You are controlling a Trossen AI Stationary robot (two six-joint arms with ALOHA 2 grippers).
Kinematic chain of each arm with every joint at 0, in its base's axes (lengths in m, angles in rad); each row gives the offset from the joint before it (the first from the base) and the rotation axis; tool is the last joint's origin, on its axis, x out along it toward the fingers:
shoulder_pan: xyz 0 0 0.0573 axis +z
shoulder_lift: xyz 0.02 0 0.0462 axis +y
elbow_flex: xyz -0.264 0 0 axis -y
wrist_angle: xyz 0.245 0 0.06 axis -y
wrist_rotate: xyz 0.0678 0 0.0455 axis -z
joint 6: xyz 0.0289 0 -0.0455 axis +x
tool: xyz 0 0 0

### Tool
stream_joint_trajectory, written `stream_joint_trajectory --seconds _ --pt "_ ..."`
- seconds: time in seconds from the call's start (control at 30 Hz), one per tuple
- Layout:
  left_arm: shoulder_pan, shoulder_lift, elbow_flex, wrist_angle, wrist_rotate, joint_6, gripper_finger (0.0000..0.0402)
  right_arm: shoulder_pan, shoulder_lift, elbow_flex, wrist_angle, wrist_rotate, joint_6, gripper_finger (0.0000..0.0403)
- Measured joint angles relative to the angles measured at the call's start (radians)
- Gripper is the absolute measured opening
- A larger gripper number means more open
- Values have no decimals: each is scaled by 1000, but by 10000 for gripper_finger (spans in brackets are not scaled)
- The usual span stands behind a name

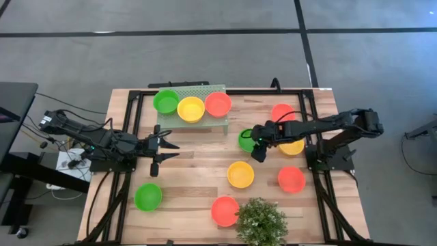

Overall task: Pick & Place Mini bowls
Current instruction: Stack the green bowl on top of the green bowl on the shelf

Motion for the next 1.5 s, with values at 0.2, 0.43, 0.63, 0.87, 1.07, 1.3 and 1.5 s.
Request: stream_joint_trajectory --seconds 0.2,0.43,0.63,0.87,1.07,1.3,1.5 --pt "0 0 0 0 0 0 108 8 39 14 26 -21 -50 189" --pt "0 0 0 0 0 0 108 24 15 108 -37 -49 -51 181" --pt "0 4 1 0 0 0 108 62 23 116 -27 -89 -43 181" --pt "0 13 1 2 0 0 108 67 130 116 -25 -87 -44 179" --pt "0 14 1 0 0 0 108 49 210 119 -21 -86 -102 171" --pt "0 14 1 2 0 0 108 43 220 140 -40 -97 -154 71" --pt "0 15 1 7 0 0 108 60 177 194 -146 -136 -131 12"
